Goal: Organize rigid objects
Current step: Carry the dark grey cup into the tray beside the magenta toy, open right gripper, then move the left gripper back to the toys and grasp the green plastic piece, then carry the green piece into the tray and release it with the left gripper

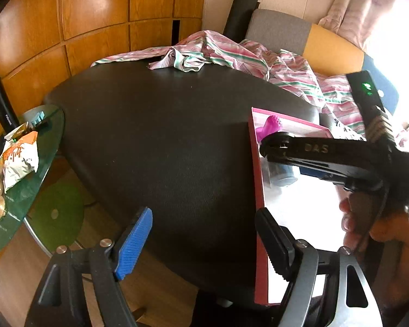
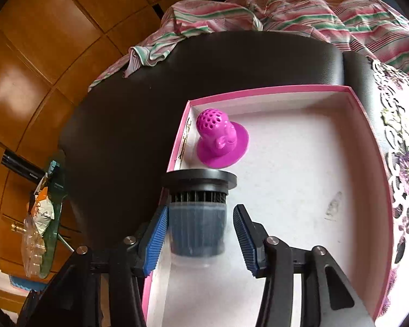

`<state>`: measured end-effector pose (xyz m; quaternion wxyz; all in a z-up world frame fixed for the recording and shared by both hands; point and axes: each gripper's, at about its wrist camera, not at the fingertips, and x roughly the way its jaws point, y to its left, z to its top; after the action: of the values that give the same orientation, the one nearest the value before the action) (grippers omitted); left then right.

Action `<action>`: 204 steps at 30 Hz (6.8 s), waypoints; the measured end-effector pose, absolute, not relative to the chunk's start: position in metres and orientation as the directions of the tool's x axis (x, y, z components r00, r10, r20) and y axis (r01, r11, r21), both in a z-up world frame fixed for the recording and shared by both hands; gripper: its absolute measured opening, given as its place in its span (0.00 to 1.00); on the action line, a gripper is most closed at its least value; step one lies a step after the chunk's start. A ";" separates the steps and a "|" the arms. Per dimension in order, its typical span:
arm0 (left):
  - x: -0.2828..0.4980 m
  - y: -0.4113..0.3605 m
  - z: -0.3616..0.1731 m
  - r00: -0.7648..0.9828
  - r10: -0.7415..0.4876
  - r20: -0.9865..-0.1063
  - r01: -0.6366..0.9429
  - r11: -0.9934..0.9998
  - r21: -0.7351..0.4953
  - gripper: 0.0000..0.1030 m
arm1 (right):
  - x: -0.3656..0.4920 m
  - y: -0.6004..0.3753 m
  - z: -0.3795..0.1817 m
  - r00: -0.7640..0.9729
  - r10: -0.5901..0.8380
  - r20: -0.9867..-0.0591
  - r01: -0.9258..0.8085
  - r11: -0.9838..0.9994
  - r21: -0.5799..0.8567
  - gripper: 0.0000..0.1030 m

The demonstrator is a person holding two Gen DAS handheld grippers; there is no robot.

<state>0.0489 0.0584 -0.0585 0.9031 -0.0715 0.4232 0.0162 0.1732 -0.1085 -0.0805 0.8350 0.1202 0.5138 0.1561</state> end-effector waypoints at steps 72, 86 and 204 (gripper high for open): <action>0.030 -0.071 -0.029 0.632 -0.244 -0.735 0.312 0.949 -0.048 0.86 | 0.011 -0.422 -0.011 0.660 -0.137 -0.739 0.377 0.911 0.167 0.49; 0.028 -0.193 -0.033 0.493 -0.402 -0.772 0.571 0.819 -0.062 0.86 | -0.041 -0.548 -0.046 0.611 -0.158 -0.776 0.692 0.583 0.426 0.50; 0.077 -0.054 -0.061 0.493 -0.423 -0.760 0.270 0.905 -0.328 0.39 | 0.039 -0.506 -0.073 0.549 -0.037 -0.835 0.551 0.767 0.328 0.42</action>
<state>0.0772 -0.0539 -0.0611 0.8601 -0.0829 0.4612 -0.2014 0.0391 -0.5057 -0.0726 0.8305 0.2915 0.4404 -0.1770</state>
